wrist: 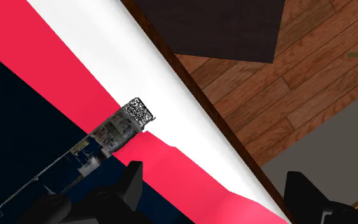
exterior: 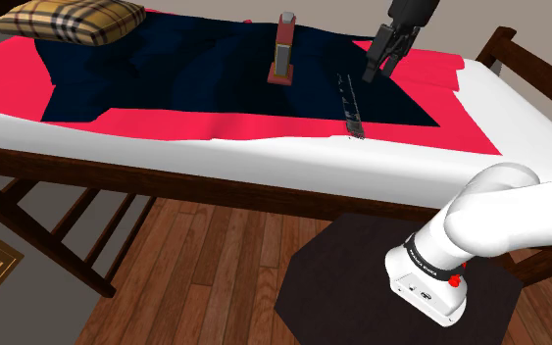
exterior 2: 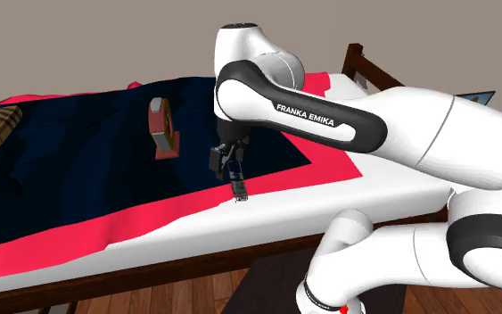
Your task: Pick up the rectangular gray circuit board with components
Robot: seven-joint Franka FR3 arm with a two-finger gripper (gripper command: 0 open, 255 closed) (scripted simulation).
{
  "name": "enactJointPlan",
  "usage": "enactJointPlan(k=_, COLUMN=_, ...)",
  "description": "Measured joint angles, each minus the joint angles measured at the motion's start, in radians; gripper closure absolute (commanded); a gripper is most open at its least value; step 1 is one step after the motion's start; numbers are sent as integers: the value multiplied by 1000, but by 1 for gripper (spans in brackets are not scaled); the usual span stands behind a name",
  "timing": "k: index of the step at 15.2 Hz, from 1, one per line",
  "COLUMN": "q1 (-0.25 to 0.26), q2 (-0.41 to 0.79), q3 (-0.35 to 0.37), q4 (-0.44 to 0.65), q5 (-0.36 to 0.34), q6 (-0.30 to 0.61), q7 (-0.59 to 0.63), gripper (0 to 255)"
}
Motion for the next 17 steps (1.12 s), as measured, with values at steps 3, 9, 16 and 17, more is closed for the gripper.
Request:
enactJointPlan(k=3, q1=-15, q2=39, q3=-2, q4=7, q5=-4, q6=27, q7=21, gripper=0)
enactJointPlan(k=9, q1=-79, q2=218, q3=-11, q4=57, q5=-23, q6=130, q7=128, gripper=0)
enactJointPlan(k=16, q1=-152, q2=425, q3=-43, q4=127, q5=-47, q6=231, q7=252, gripper=0)
enactJointPlan(k=17, q1=-160, q2=458, q3=-47, q4=140, q5=-49, q6=248, q7=273, gripper=0)
